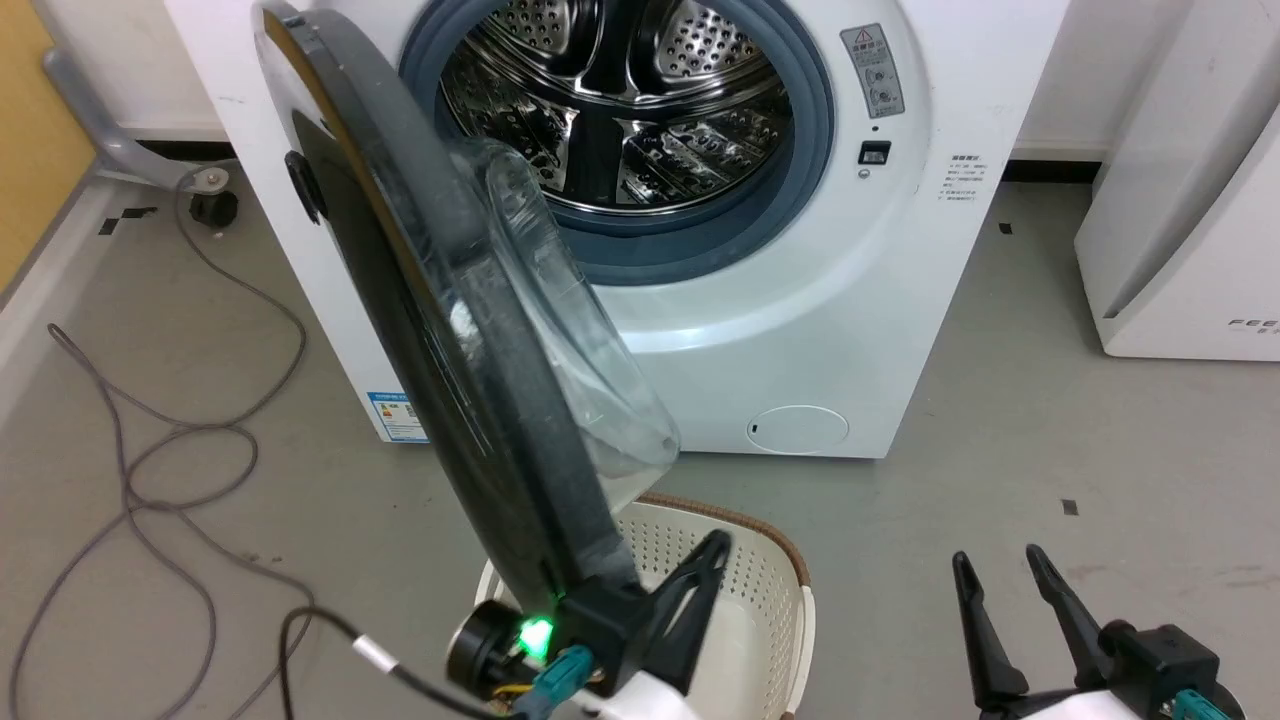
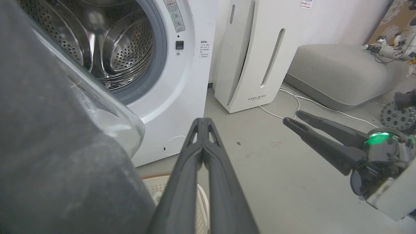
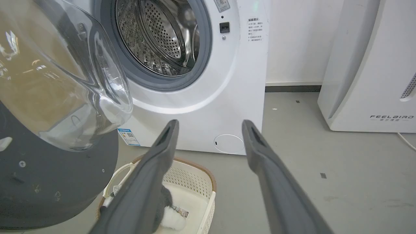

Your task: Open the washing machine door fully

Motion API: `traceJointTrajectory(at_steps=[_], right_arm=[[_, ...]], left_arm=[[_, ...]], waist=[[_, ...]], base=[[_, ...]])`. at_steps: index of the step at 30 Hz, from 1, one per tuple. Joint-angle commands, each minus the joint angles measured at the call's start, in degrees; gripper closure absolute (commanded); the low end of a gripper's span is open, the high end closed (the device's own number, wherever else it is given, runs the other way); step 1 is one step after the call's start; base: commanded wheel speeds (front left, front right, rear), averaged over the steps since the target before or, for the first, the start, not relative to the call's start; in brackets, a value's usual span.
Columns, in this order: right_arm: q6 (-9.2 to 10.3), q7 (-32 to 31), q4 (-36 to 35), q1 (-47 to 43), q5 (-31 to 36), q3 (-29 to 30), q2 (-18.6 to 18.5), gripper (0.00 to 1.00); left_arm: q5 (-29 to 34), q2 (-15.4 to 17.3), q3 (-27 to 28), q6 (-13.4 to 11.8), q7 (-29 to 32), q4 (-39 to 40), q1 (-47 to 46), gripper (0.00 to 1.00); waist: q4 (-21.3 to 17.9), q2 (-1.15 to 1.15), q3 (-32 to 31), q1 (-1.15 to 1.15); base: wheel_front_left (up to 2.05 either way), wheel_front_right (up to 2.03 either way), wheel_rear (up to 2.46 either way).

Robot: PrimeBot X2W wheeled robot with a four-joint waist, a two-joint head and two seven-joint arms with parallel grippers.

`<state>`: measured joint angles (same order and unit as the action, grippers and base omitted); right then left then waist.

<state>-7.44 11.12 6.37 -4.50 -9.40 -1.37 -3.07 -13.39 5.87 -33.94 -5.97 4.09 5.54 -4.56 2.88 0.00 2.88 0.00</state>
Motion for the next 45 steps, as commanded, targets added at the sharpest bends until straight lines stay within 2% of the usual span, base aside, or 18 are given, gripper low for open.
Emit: traceJointTrajectory(at_steps=[1, 10, 18, 28, 38, 45], right_arm=[[-0.05, -0.1, 0.1, 1.0, -0.3, -0.2, 0.2, 0.00], [-0.05, 0.4, -0.2, 0.0, -0.9, 0.0, 0.2, 0.00], [-0.05, -0.1, -1.1, -2.0, -1.0, 0.6, 0.2, 0.00], [-0.05, -1.6, -2.2, -2.5, 0.7, 1.7, 0.2, 0.00], [-0.05, -2.8, -3.9, -2.4, 0.2, 0.8, 0.2, 0.00], [-0.05, -3.3, -4.2, -2.7, -0.1, 0.7, 0.2, 0.00]], left_arm=[[-0.2, 0.8, 0.7, -0.5, 0.2, 0.2, 1.0, 1.00], [-0.2, 4.5, 2.4, -3.6, 0.0, 8.2, 8.3, 1.00], [-0.5, 7.7, 5.5, -6.4, 0.7, 11.9, 12.9, 1.00], [-1.6, 8.6, 10.6, -9.8, -5.3, 15.9, 17.1, 1.00], [-5.2, 11.5, 21.9, -12.7, -11.0, 11.4, 18.3, 1.00], [-8.8, 14.0, 29.7, -12.5, -14.8, 4.0, 15.9, 1.00]], waist=[[0.0, 0.00, -0.2, 0.00], [1.5, 0.00, -1.6, 0.00], [5.2, 0.00, -2.6, 0.00], [9.8, 0.00, -3.3, 0.00], [11.1, 0.00, -3.0, 0.00], [10.6, 0.00, -2.2, 0.00]], base=[[0.00, 0.00, 0.00], [0.00, 0.00, 0.00], [0.00, 0.00, 0.00], [0.00, 0.00, 0.00], [0.00, 0.00, 0.00], [0.00, 0.00, 0.00]])
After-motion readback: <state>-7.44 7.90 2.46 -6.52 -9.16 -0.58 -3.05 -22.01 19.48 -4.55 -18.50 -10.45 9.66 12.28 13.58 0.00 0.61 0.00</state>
